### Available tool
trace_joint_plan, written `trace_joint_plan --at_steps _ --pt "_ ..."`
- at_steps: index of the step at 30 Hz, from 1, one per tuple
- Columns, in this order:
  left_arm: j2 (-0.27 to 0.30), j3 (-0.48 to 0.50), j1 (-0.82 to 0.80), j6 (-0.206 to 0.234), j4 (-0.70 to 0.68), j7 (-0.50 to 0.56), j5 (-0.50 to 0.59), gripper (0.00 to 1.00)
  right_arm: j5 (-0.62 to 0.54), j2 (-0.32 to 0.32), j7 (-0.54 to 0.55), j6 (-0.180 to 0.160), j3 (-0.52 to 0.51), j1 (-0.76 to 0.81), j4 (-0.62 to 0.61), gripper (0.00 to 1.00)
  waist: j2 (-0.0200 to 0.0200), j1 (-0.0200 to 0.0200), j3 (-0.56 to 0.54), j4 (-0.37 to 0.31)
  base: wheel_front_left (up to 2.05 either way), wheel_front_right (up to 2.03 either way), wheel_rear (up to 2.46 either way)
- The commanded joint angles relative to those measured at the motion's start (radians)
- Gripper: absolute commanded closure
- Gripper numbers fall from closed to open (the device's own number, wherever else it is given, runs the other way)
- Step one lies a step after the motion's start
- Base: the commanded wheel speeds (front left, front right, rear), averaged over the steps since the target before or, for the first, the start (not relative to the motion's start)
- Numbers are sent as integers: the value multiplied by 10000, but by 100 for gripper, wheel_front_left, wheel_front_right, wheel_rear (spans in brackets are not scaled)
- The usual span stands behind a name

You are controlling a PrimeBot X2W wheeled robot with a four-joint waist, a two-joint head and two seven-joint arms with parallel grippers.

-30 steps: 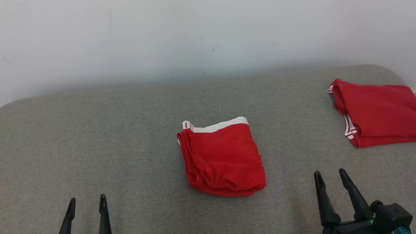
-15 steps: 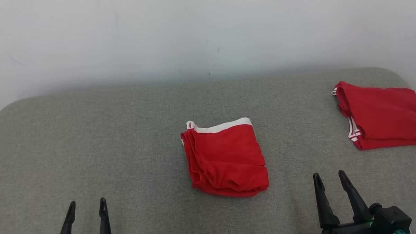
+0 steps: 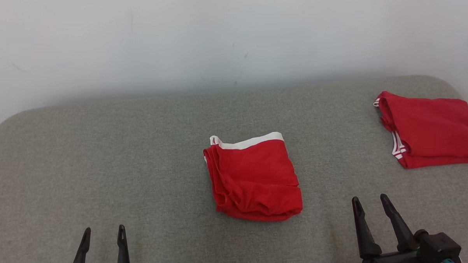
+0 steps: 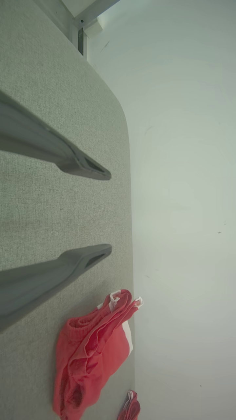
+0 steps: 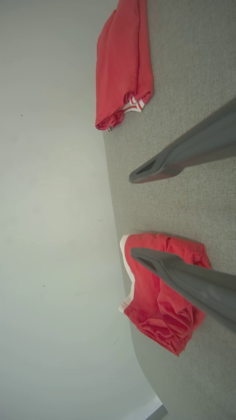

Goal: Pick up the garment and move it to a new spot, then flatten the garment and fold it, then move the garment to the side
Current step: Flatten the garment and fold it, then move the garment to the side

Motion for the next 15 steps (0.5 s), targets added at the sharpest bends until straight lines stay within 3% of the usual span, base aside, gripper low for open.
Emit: trace_joint_plan --at_steps 1,15 --pt "6 -12 133 -42 8 -31 45 0 -25 -11 -40 -30 5 53 18 0 0 0 -5 1 0 0 0" --pt "40 -88 177 -72 -54 -31 116 0 -75 -27 -41 -30 23 127 102 0 0 0 -17 59 0 0 0"
